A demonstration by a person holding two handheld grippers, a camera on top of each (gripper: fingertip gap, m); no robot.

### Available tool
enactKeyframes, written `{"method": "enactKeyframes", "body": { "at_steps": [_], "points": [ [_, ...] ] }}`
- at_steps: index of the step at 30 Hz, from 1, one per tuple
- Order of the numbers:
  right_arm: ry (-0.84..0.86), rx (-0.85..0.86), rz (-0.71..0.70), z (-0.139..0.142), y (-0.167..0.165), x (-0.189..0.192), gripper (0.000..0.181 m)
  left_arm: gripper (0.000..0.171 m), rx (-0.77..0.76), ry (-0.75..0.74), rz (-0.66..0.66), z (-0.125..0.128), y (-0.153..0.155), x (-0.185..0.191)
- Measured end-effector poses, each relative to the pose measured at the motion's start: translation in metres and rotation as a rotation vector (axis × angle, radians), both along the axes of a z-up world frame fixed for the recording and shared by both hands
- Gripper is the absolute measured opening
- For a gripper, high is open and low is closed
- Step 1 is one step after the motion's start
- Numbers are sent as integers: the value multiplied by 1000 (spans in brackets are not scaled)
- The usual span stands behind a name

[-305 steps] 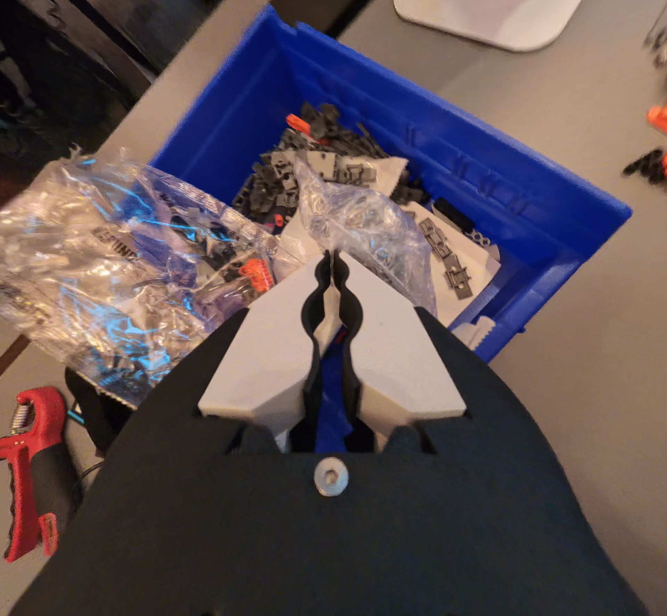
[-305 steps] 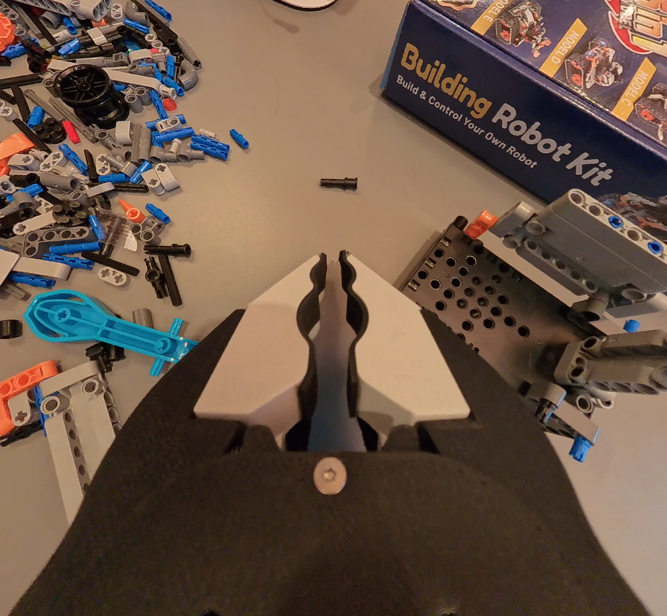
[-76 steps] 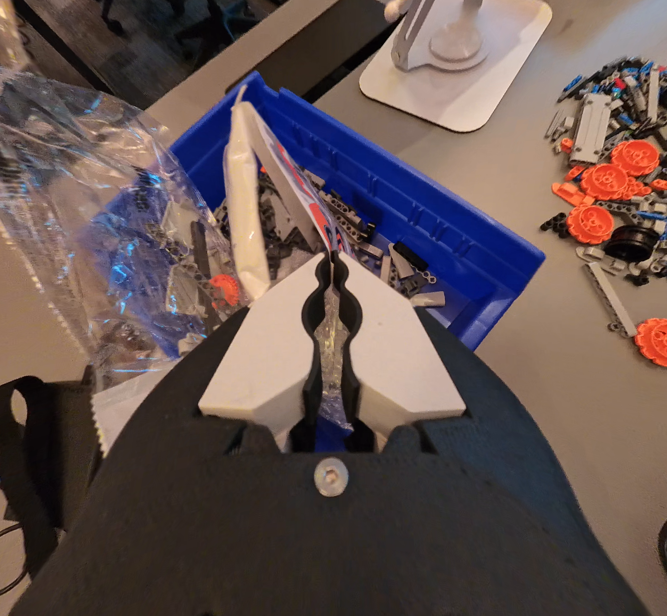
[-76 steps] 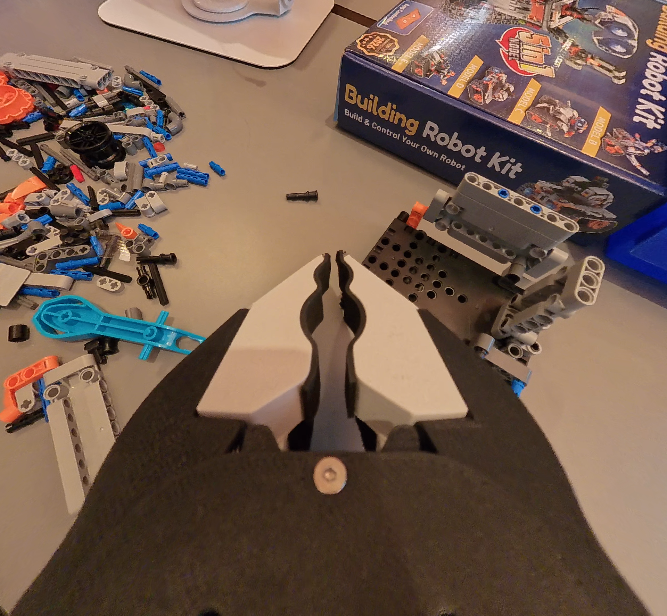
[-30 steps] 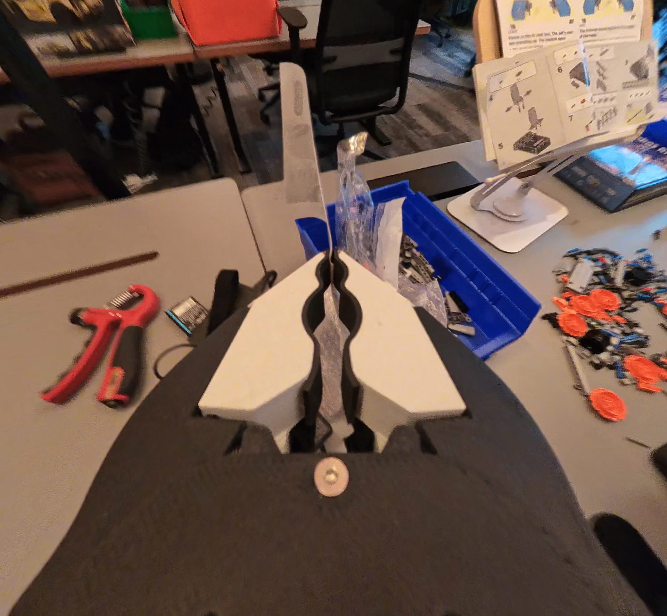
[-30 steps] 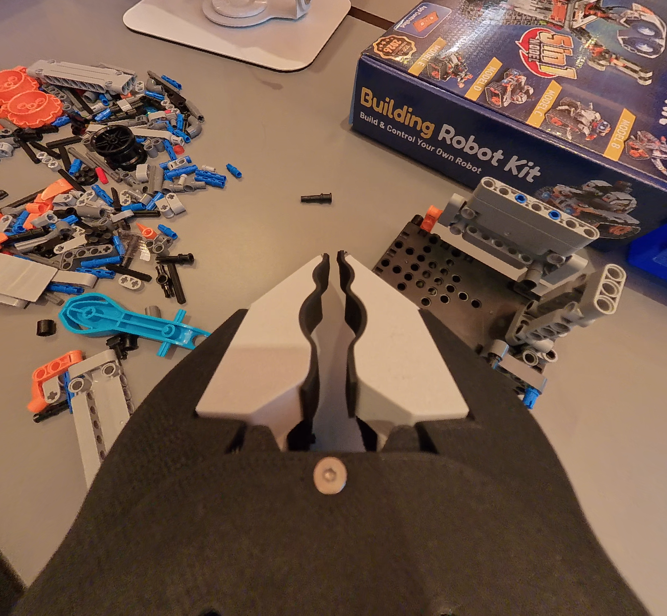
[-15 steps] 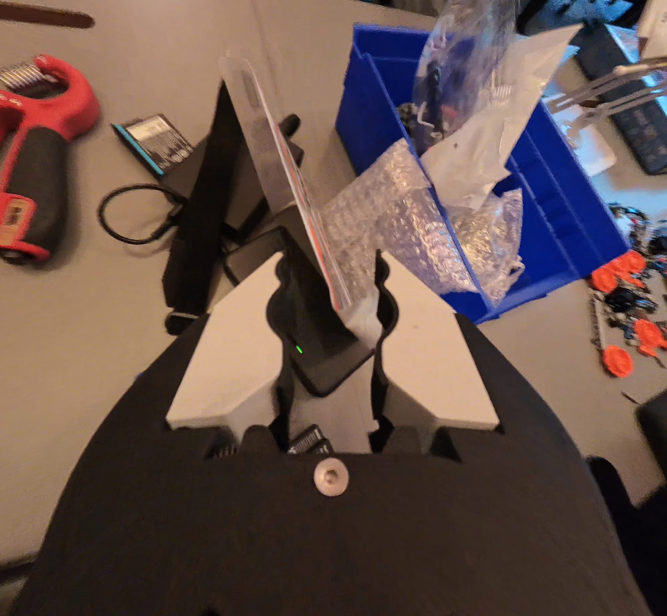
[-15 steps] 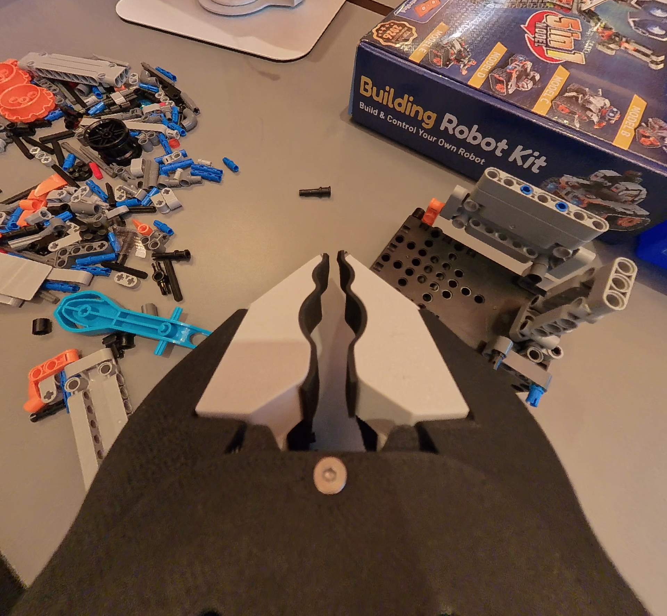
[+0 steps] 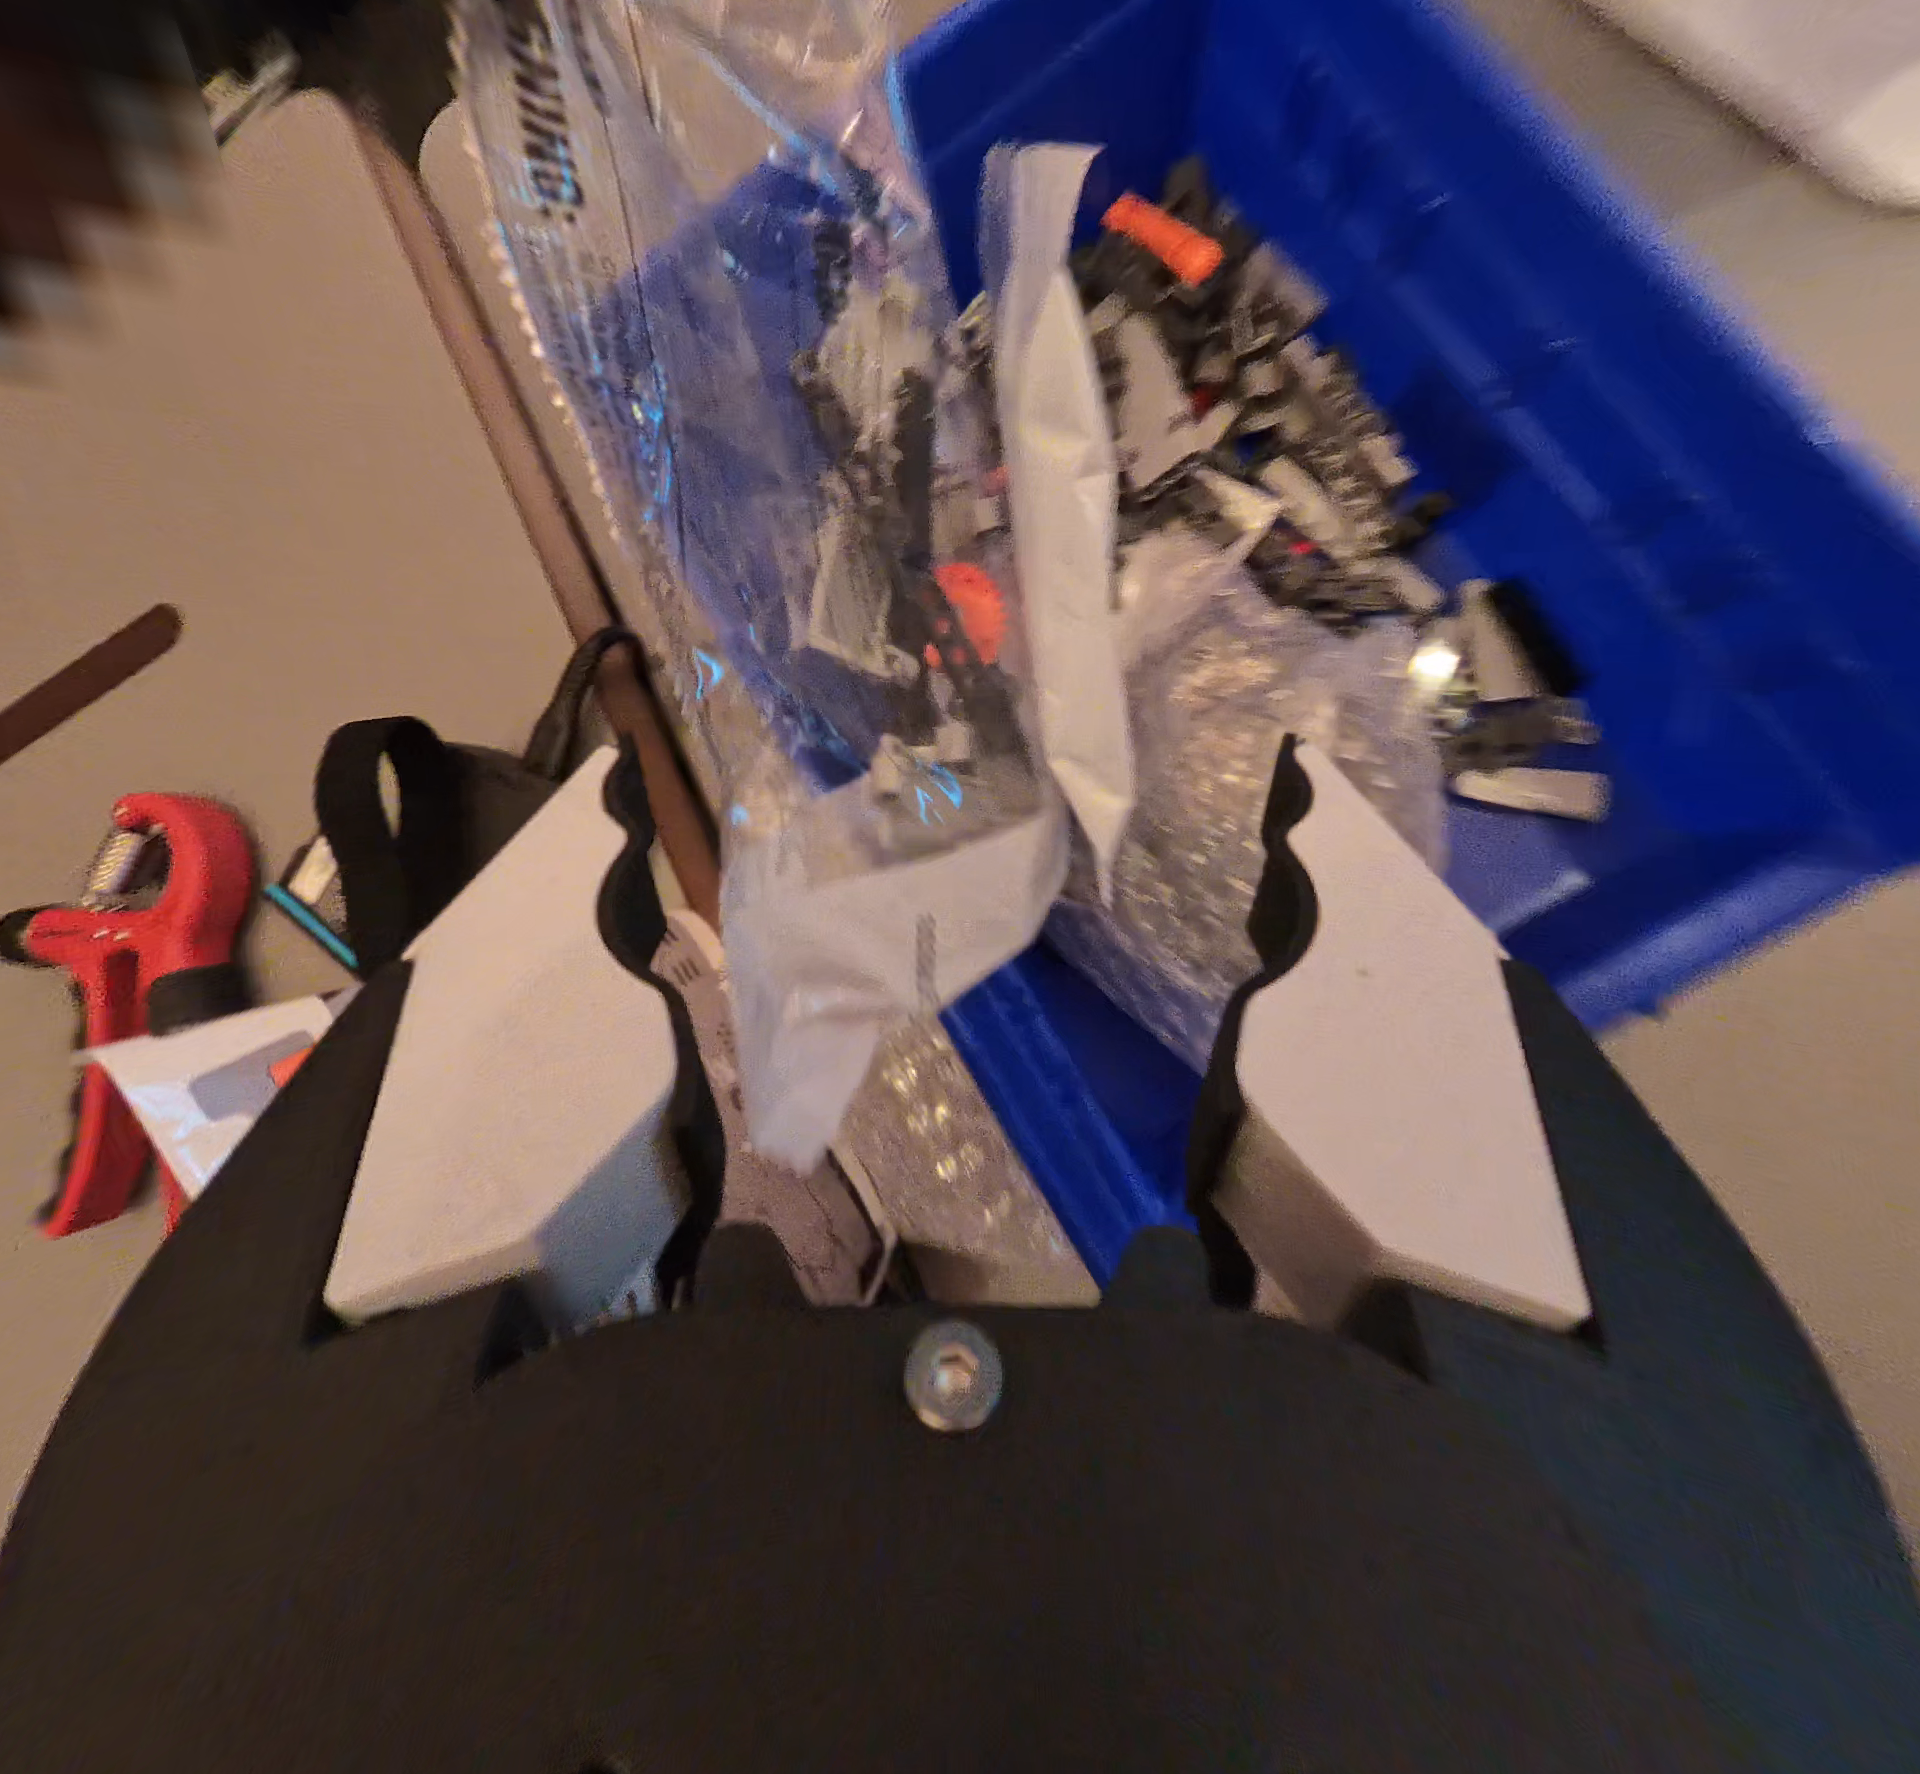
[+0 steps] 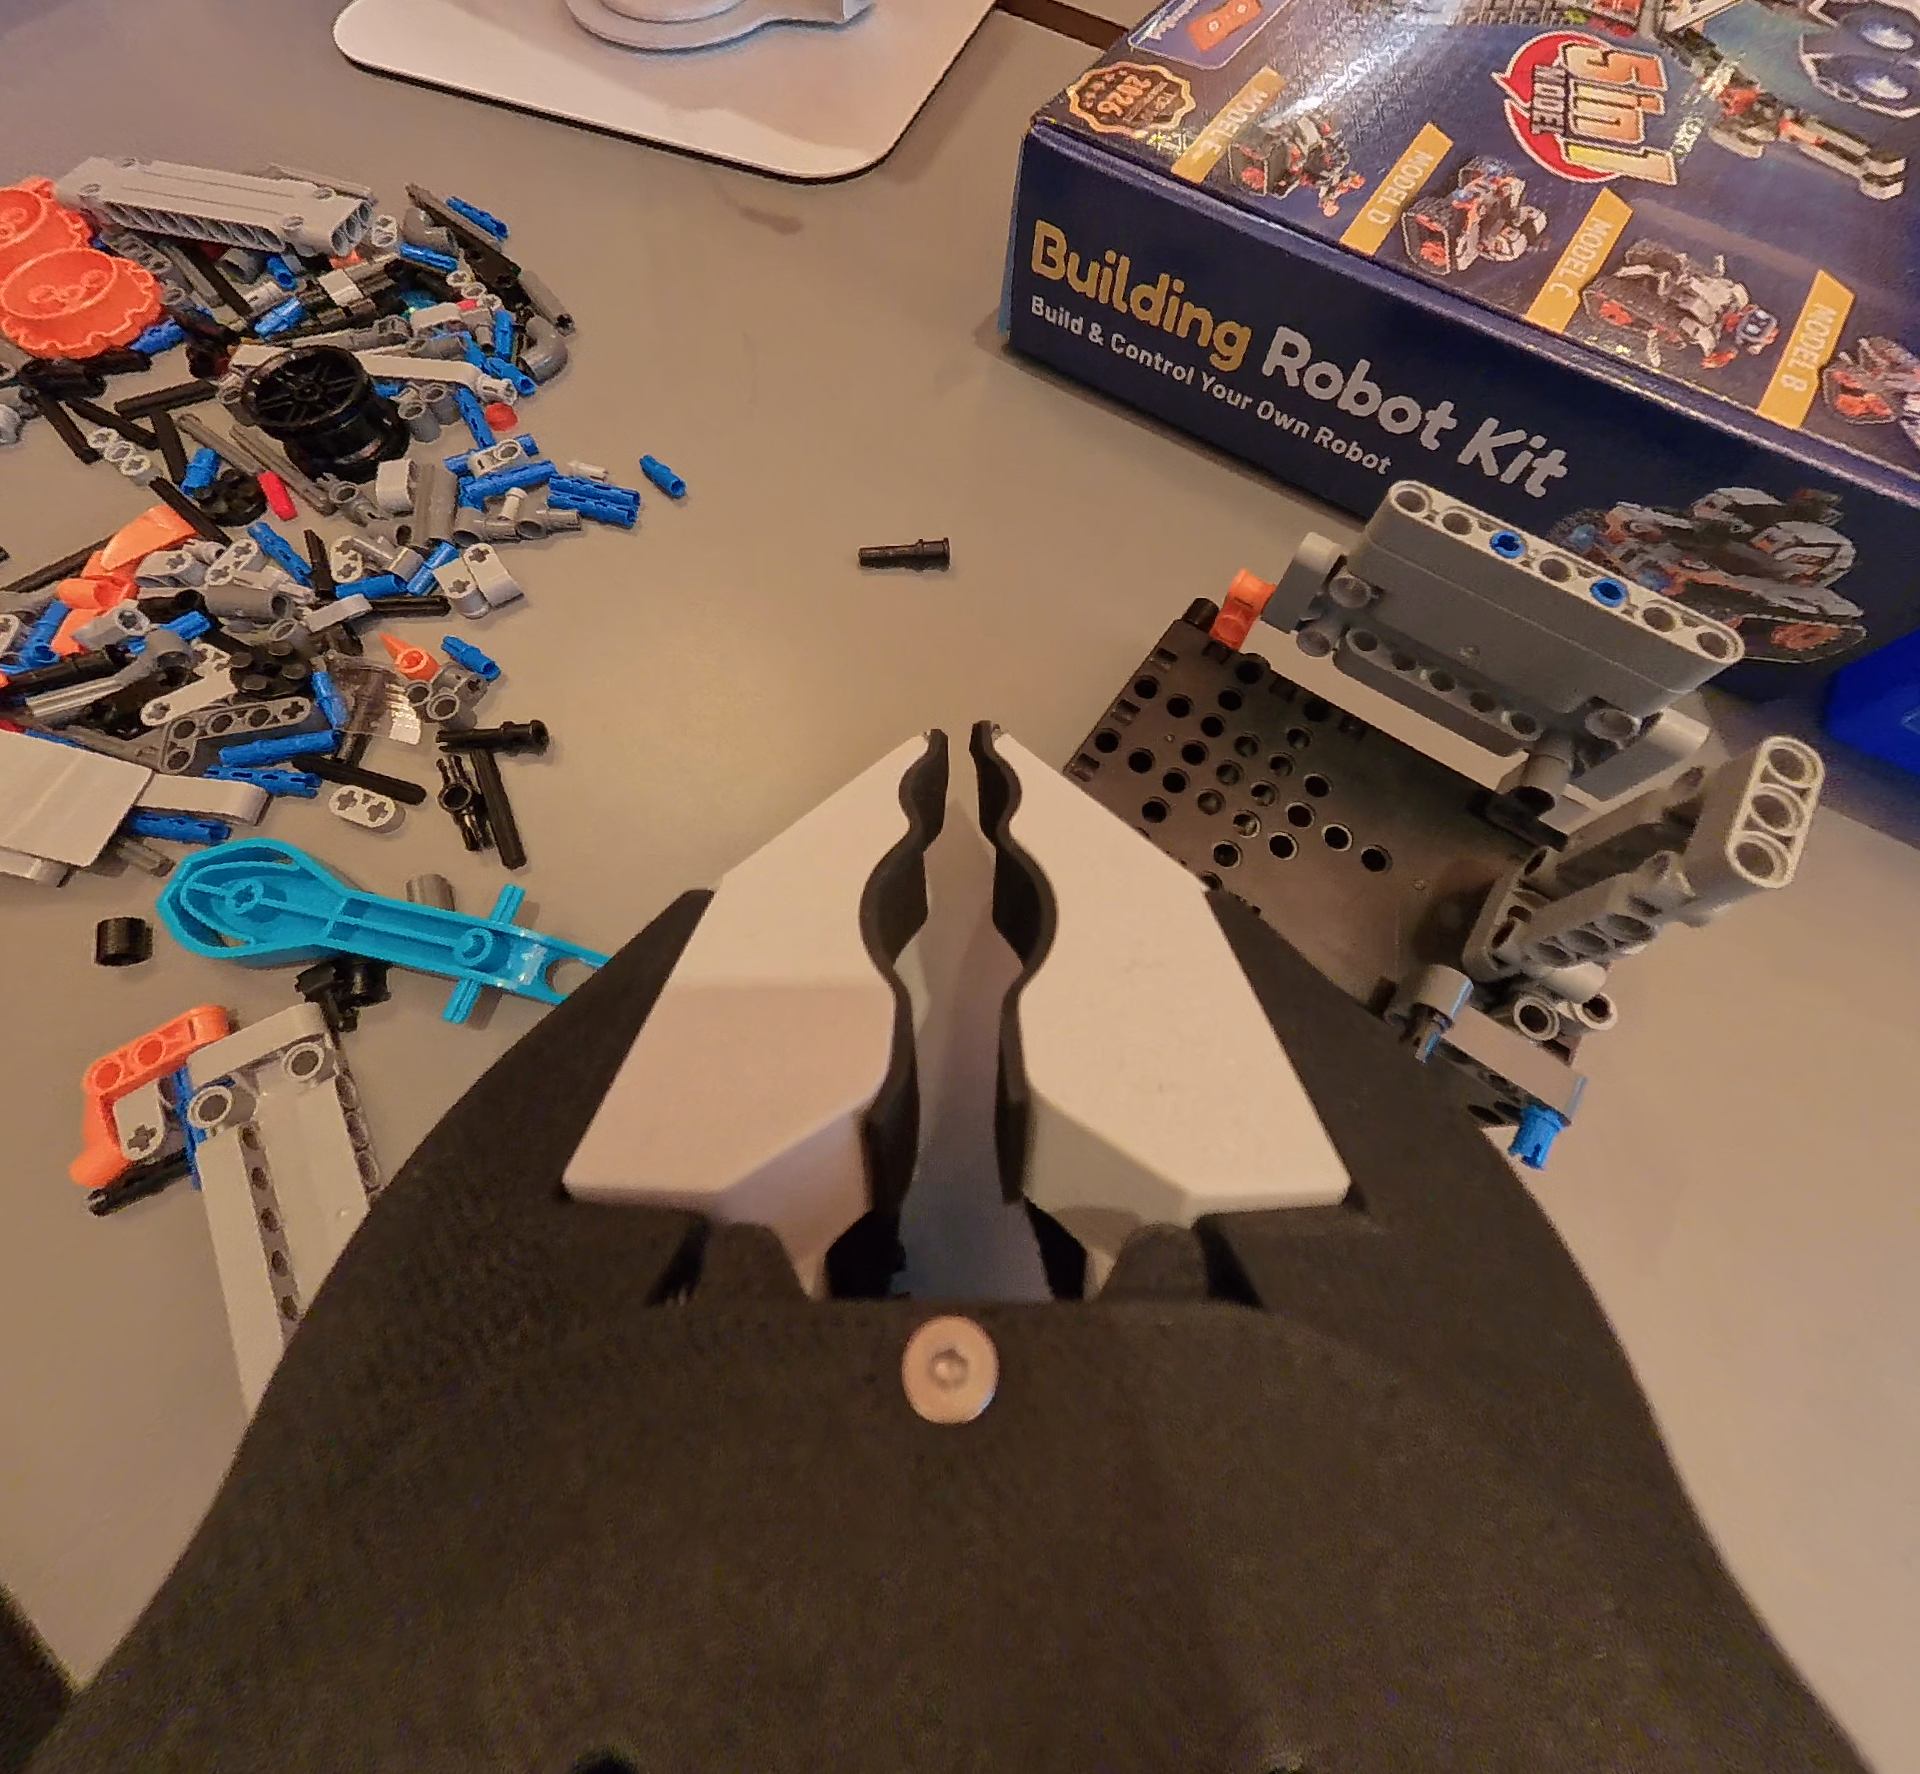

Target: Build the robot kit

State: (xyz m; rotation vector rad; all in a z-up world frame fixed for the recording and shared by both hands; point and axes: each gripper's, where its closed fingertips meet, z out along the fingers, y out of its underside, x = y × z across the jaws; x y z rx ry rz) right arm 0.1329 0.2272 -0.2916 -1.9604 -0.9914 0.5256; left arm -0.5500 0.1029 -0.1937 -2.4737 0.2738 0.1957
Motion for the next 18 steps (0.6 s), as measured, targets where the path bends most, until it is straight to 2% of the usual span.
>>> {"method": "enactKeyframes", "body": {
  "at_steps": [3, 4, 5, 6, 7, 8, 11, 18],
  "points": [
    [6, 2, 5, 2, -1, 0, 3, 98, -59, 132, 30, -25, 17, -4],
    [8, 2, 5, 2, -1, 0, 3, 77, -65, 231, 39, -26, 20, -11],
    [10, 3, 6, 3, -1, 0, 3, 55, -55, 263, 24, -28, 24, -10],
    [12, 5, 7, 3, -1, 0, 3, 30, -40, 220, -10, -31, 28, -1],
    [14, 7, 7, 4, -1, 0, 3, 15, -6, 185, -27, -28, 33, 6],
    [16, 7, 8, 5, -1, 0, 3, 8, 11, 182, -37, -26, 34, 7],
    [16, 9, 11, 5, -2, 0, 3, 4, 68, 166, -54, -11, 35, 7],
    [17, 12, 16, 7, -3, -1, 3, 4, 255, -107, -100, 37, 26, 9]
  ]
}}
